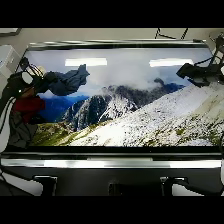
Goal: Fold the clothes and pants, and hang the long-sleeved shirts on hangers.
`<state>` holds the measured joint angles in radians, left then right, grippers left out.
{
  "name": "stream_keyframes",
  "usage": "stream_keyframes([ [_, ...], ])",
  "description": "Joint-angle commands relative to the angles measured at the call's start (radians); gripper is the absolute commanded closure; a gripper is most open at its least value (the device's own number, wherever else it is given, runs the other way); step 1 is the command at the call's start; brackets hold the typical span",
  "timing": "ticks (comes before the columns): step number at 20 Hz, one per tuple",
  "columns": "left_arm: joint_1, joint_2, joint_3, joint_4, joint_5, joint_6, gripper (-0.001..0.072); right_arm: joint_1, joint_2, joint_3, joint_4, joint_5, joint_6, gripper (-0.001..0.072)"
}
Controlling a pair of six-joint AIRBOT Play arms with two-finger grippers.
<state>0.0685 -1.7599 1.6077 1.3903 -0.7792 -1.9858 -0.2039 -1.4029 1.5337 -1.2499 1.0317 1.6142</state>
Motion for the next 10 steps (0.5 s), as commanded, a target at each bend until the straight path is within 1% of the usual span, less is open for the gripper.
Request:
stream_keyframes([
  [1,0.018,-0.206,0.198,-0.087,-0.119,-0.026,-0.0013,0.001,-0.027,0.000,0.000,0.064,-0.016,0.0017],
  [3,0.011,-0.241,0.206,-0.152,-0.057,0.010,-0.0013,0.001,-0.039,0.000,0.000,0.095,-0.019,0.0017],
  [5,0.006,-0.259,0.206,-0.164,-0.063,0.014,-0.0005,0.002,-0.041,0.000,0.001,0.126,-0.019,0.0017],
  [6,0.007,-0.262,0.206,-0.164,-0.093,0.014,0.0223,0.002,-0.041,0.000,0.001,0.140,-0.019,0.0017],
  [7,0.011,-0.259,0.207,-0.169,-0.134,0.015,0.0620,0.002,-0.041,0.000,0.001,0.151,-0.020,0.0017],
  [8,0.013,-0.250,0.208,-0.195,-0.176,0.046,0.0683,0.002,-0.041,0.000,0.001,0.163,-0.023,0.0017],
  [9,0.013,-0.234,0.212,-0.233,-0.198,0.100,0.0683,0.002,-0.040,0.000,0.000,0.175,-0.023,0.0017],
  [10,0.011,-0.197,0.217,-0.282,-0.198,0.193,0.0684,0.002,-0.035,0.000,0.000,0.181,-0.031,0.0017],
])
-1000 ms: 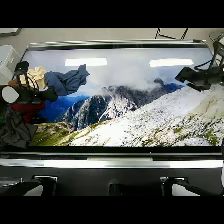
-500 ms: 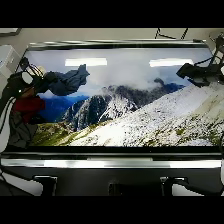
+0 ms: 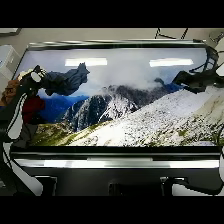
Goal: Fold the clothes and pants, and hang the long-sleeved shirts on hangers.
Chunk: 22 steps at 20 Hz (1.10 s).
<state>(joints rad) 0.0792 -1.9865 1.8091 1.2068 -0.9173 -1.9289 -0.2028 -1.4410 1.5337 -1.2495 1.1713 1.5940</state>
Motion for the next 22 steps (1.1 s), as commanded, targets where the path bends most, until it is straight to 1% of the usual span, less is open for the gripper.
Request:
stream_keyframes([
  [1,-0.009,0.081,0.019,-0.137,-0.058,0.240,0.0685,0.000,0.012,0.000,0.000,0.041,-0.023,0.0017],
  [2,-0.029,0.158,0.020,-0.153,-0.059,0.344,0.0685,0.000,0.029,0.005,0.000,0.034,-0.040,0.0017],
  [3,-0.058,0.243,0.020,-0.153,-0.062,0.416,0.0685,0.000,0.049,0.014,-0.001,0.026,-0.046,0.0017],
  [5,-0.135,0.433,0.020,-0.151,-0.064,0.510,0.0684,0.000,0.104,0.048,-0.002,0.007,-0.047,0.0017],
  [6,-0.183,0.526,0.019,-0.140,-0.065,0.536,0.0684,0.000,0.135,0.063,-0.002,0.002,-0.047,0.0018],
  [8,-0.283,0.670,0.019,-0.121,-0.092,0.538,0.0684,0.000,0.212,0.076,-0.003,-0.001,-0.047,0.0029],
  [11,-0.449,0.784,-0.010,-0.075,-0.141,0.534,0.0684,0.000,0.332,0.076,-0.006,0.020,-0.047,0.0029],
  [14,-0.594,0.777,-0.122,-0.042,-0.131,0.512,0.0684,0.000,0.418,0.076,-0.012,0.073,-0.042,0.0029],
  [16,-0.666,0.730,-0.254,-0.043,-0.090,0.499,0.0683,0.000,0.445,0.076,-0.019,0.154,-0.038,0.0029],
  [17,-0.698,0.692,-0.332,-0.044,-0.051,0.455,0.0683,0.000,0.446,0.076,-0.022,0.201,-0.038,0.0029],
  [19,-0.750,0.603,-0.459,-0.058,0.047,0.330,0.0682,0.000,0.437,0.072,-0.031,0.285,-0.038,0.0038],
  [20,-0.770,0.547,-0.500,-0.098,0.077,0.274,0.0607,0.000,0.425,0.070,-0.031,0.315,-0.038,0.0040],
  [21,-0.776,0.494,-0.509,-0.167,0.056,0.259,0.0196,0.000,0.413,0.062,-0.030,0.332,-0.034,0.0040],
  [22,-0.768,0.460,-0.500,-0.220,0.017,0.264,0.0002,0.001,0.400,0.047,-0.030,0.341,-0.023,0.0040],
])
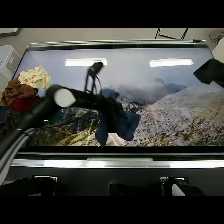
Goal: Fold the clothes and pants, and hang the long-sleeved shirts on hangers.
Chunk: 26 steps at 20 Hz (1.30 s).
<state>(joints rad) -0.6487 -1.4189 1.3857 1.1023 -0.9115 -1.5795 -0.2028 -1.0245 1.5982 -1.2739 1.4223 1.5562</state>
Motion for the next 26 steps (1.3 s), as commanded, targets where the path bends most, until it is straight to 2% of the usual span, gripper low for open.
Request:
stream_keyframes([
  [1,-0.017,-0.118,-0.063,-0.127,-0.034,-0.055,-0.0011,0.001,-0.035,-0.043,-0.005,0.097,0.028,0.0040],
  [3,0.079,-0.096,-0.015,-0.088,-0.144,0.028,-0.0011,0.001,-0.074,-0.132,-0.002,0.114,0.029,0.0039],
  [5,0.220,-0.058,0.031,-0.017,-0.290,0.061,-0.0012,0.001,-0.112,-0.279,0.008,0.089,0.028,0.0039],
  [8,0.411,-0.022,-0.026,-0.023,-0.511,0.113,-0.0011,0.001,-0.176,-0.517,0.152,-0.045,0.025,0.0040],
  [9,0.447,-0.013,-0.091,-0.036,-0.548,0.141,-0.0011,0.001,-0.198,-0.581,0.217,-0.115,0.020,0.0044],
  [12,0.468,0.005,-0.333,-0.150,-0.465,0.157,-0.0011,0.001,-0.275,-0.691,0.364,-0.281,0.014,0.0046],
  [15,0.404,-0.001,-0.523,-0.342,-0.252,0.216,-0.0010,0.027,-0.366,-0.703,0.484,-0.327,-0.051,0.0046],
  [17,0.344,-0.006,-0.583,-0.389,-0.128,0.219,-0.0009,0.087,-0.412,-0.703,0.498,-0.375,-0.059,0.0045],
  [21,0.247,-0.025,-0.592,-0.431,-0.004,0.218,-0.0003,0.178,-0.475,-0.703,0.533,-0.492,-0.058,0.0044],
  [22,0.231,-0.026,-0.592,-0.432,0.021,0.198,0.0118,0.192,-0.486,-0.703,0.555,-0.512,-0.058,0.0044],
  [23,0.220,-0.030,-0.592,-0.432,0.039,0.172,0.0293,0.208,-0.496,-0.703,0.574,-0.530,-0.058,0.0044],
  [25,0.211,-0.036,-0.592,-0.432,0.057,0.155,0.0352,0.247,-0.512,-0.703,0.594,-0.585,-0.057,0.0047],
  [26,0.213,-0.037,-0.592,-0.432,0.056,0.155,0.0513,0.269,-0.513,-0.703,0.602,-0.617,-0.057,0.0049],
])
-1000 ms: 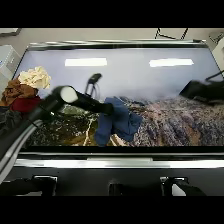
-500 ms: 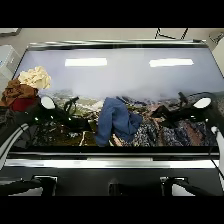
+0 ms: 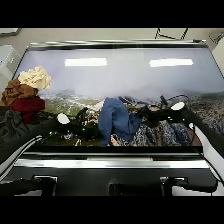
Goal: Fold the clothes and pants, and hang the long-sleeved shirts on hangers.
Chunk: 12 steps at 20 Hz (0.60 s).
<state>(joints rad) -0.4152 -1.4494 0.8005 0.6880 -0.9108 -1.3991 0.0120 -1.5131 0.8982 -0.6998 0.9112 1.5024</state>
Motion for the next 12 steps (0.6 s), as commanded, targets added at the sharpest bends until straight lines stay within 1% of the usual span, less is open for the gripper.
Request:
stream_keyframes([
  [1,-0.018,-0.006,-0.007,-0.018,0.055,-0.022,0.0657,0.074,-0.024,-0.002,0.034,-0.139,-0.003,0.0114],
  [2,-0.015,-0.003,-0.007,-0.016,0.053,-0.021,0.0683,0.088,-0.024,-0.002,0.035,-0.167,0.006,0.0267],
  [3,-0.010,0.002,-0.006,-0.015,0.052,-0.013,0.0684,0.092,-0.024,-0.002,0.035,-0.177,0.008,0.0574],
  [4,-0.002,0.019,-0.006,-0.015,0.052,0.010,0.0685,0.088,-0.022,0.005,0.037,-0.167,0.005,0.0678],
  [5,0.012,0.044,0.001,-0.001,0.051,0.023,0.0685,0.081,-0.013,0.024,0.015,-0.148,-0.023,0.0678],
  [6,0.032,0.085,0.019,0.045,0.049,0.023,0.0686,0.072,0.004,0.054,-0.021,-0.121,-0.049,0.0679],
  [9,0.130,0.245,0.144,0.213,0.020,-0.016,0.0687,0.001,0.117,0.208,-0.169,-0.045,-0.053,0.0679],
  [12,0.270,0.428,0.351,0.241,0.010,-0.014,0.0686,-0.090,0.290,0.399,-0.285,-0.019,-0.052,0.0678],
])
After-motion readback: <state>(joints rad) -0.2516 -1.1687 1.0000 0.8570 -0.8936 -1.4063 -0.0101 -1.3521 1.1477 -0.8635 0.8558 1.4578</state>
